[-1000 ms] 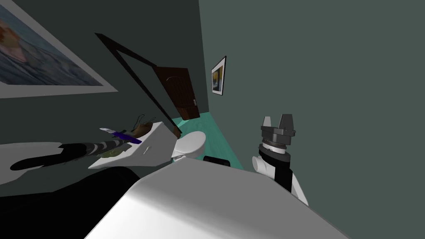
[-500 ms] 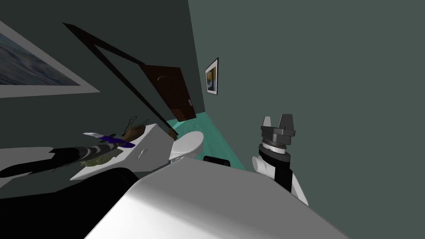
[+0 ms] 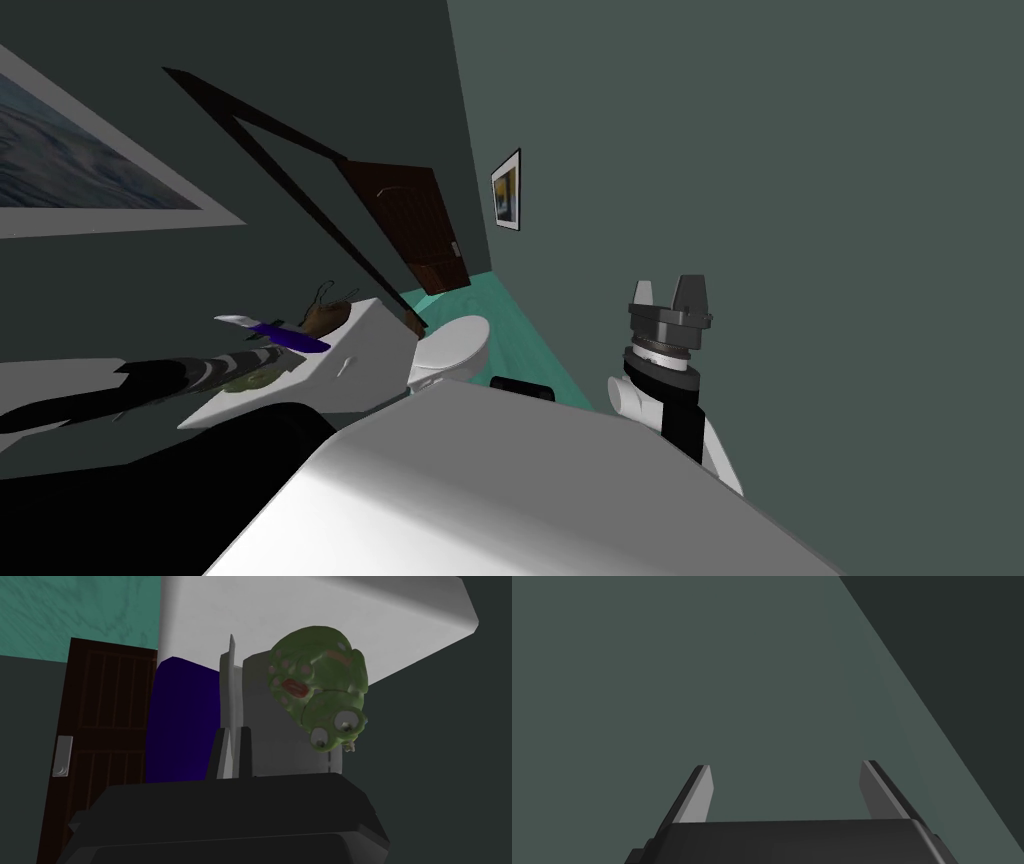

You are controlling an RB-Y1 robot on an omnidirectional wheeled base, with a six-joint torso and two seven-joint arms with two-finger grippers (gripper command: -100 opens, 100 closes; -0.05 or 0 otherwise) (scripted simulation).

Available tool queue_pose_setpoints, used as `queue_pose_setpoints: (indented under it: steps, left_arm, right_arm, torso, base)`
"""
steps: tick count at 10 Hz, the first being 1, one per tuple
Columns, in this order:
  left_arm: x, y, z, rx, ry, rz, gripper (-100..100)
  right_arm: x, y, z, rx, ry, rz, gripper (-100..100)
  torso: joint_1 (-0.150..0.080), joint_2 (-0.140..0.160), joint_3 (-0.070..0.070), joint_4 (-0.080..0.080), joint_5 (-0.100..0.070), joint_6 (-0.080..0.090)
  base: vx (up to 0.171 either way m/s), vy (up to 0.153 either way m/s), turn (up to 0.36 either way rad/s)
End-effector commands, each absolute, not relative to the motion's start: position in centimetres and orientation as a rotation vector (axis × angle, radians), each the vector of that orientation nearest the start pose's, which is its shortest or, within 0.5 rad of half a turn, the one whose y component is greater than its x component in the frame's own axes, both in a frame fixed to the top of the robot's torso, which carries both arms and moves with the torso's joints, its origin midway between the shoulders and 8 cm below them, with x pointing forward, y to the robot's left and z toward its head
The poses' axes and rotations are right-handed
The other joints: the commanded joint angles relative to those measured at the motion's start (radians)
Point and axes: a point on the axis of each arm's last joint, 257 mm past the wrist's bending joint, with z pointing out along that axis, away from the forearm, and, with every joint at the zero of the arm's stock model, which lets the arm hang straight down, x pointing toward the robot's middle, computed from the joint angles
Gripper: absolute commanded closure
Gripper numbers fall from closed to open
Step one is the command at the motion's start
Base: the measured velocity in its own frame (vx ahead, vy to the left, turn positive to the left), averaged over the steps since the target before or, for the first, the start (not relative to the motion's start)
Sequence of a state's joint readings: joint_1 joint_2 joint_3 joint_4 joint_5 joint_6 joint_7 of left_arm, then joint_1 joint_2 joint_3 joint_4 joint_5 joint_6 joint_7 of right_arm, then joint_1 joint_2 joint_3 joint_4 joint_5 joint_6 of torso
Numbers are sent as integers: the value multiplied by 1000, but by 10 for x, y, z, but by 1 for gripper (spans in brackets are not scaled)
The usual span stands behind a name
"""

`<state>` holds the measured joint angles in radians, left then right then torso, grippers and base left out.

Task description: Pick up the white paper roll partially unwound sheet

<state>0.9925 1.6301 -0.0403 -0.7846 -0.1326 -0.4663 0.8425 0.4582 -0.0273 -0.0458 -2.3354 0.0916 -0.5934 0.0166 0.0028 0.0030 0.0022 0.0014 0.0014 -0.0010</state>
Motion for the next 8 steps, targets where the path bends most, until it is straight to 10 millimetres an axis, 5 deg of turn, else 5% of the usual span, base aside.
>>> queue_pose_setpoints:
  steps: [1, 3, 4, 5, 8]
  left_arm:
    - [76, 876, -178, -1210, 2138, 441, 100]
    - [76, 875, -178, -1208, 2140, 440, 100]
    - [76, 875, -178, -1208, 2140, 441, 0]
    - [91, 869, -176, -1155, 2164, 411, 100]
    - [120, 858, -171, -1047, 2210, 366, 100]
  right_arm:
    - [317, -265, 76, 418, 561, 1238, 0]
    - [317, -265, 76, 418, 561, 1238, 0]
    - [317, -265, 76, 418, 561, 1238, 0]
    - [317, -265, 76, 418, 561, 1238, 0]
    - [316, -265, 76, 418, 561, 1238, 0]
  torso:
    - [0, 0, 0, 0, 0, 0]
    - [1, 0, 0, 0, 0, -1]
    - [1, 0, 0, 0, 0, -1]
    - [1, 0, 0, 0, 0, -1]
    - [-1, -10, -5, -1, -1, -6]
  base:
    - [-3, -2, -17]
    - [0, 0, 0]
    - [0, 0, 0]
    - [105, 3, 311]
    - [211, 5, 423]
